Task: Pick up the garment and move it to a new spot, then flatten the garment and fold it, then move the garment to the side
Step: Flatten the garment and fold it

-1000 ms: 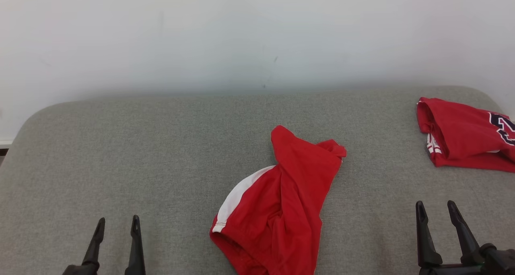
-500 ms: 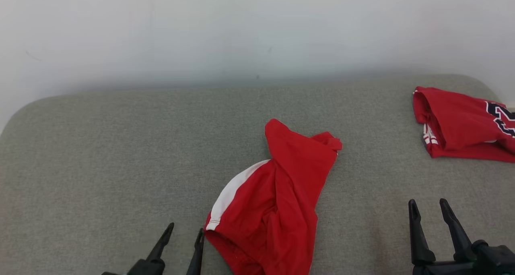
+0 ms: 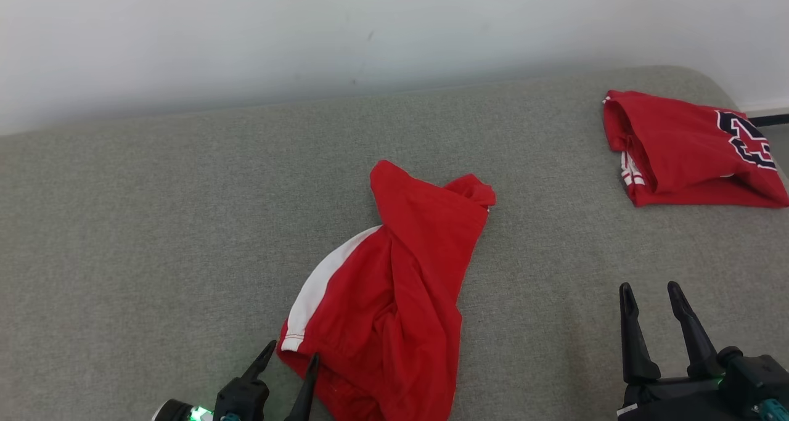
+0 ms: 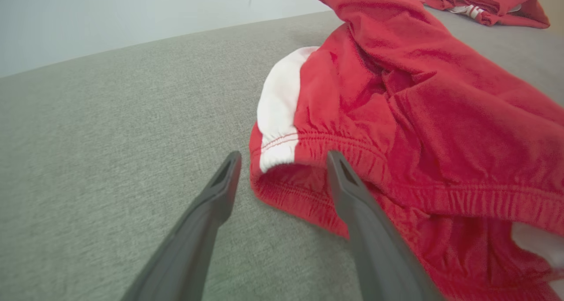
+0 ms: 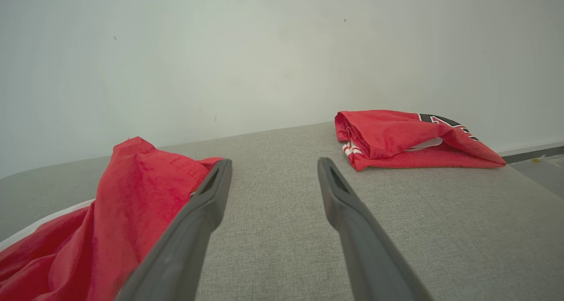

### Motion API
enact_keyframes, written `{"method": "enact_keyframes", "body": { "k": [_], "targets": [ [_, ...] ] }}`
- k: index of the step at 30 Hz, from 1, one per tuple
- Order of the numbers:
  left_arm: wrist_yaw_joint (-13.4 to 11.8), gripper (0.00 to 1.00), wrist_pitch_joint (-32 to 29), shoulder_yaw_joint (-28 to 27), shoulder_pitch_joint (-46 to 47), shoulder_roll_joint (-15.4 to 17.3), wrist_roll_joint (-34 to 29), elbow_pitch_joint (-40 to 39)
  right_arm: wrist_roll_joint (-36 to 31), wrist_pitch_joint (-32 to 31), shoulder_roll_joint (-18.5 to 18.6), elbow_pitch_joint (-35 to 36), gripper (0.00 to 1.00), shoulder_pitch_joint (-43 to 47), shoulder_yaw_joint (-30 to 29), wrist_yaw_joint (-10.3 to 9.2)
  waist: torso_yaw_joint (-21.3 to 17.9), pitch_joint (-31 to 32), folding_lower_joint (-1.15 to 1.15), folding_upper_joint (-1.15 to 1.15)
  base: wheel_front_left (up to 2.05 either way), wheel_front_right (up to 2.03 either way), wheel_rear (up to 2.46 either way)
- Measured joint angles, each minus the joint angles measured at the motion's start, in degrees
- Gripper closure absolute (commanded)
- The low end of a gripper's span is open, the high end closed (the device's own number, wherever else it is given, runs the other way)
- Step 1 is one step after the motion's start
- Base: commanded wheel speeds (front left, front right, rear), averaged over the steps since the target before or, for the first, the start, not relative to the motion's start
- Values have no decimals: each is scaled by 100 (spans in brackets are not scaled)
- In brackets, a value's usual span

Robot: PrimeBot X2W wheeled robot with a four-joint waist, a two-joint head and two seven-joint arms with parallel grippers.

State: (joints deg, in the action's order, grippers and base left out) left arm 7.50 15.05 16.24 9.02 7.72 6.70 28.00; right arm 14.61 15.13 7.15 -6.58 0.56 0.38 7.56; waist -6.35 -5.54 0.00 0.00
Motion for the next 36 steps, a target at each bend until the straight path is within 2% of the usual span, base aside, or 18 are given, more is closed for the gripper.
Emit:
{"method": "enact_keyframes", "body": {
  "k": [6, 7, 8, 9, 15, 21, 25, 30, 36],
  "targets": [
    [0, 0, 0, 66, 291, 54, -4, 382, 0, -1, -24, 4, 0, -96, -7, 0, -169, -147, 0, 0, 0, 0, 0],
    [1, 21, 0, 77, 352, 62, 5, 457, -1, 0, -30, 4, 0, -105, -11, 0, -189, -167, 0, 0, 0, 0, 0],
    [0, 91, 0, 82, 409, 65, 27, 531, -1, 0, -32, 4, 0, -116, -15, 0, -208, -184, 0, 0, 0, 0, 0],
    [0, 100, 0, 85, 466, 65, 40, 584, -2, 0, -36, 4, 0, -125, -14, 0, -224, -199, 0, 0, 0, 0, 0],
    [1, 100, 0, 170, 808, 63, 165, 921, -7, 0, -67, -2, 0, -181, -11, 0, -288, -260, 0, 0, 0, 0, 0],
    [1, 100, 0, 67, 1096, 193, 236, 654, -7, 0, -87, 4, 0, -211, -76, 0, -297, -310, 0, 0, 0, 0, 0],
    [2, 100, 0, -68, 1433, 428, 270, 464, -7, 0, -96, 5, 0, -240, -97, 0, -300, -349, 0, 0, 0, 0, 0],
    [2, 100, 0, -176, 1960, 877, 336, 444, -7, -1, -107, -24, 0, -335, -100, 0, -382, -405, 0, 0, 0, 0, 0],
    [2, 100, 0, -230, 2404, 1261, 556, 824, -16, 0, -144, -96, 0, -435, -92, 0, -527, -505, 0, 1, 0, 0, 0]
  ]
}}
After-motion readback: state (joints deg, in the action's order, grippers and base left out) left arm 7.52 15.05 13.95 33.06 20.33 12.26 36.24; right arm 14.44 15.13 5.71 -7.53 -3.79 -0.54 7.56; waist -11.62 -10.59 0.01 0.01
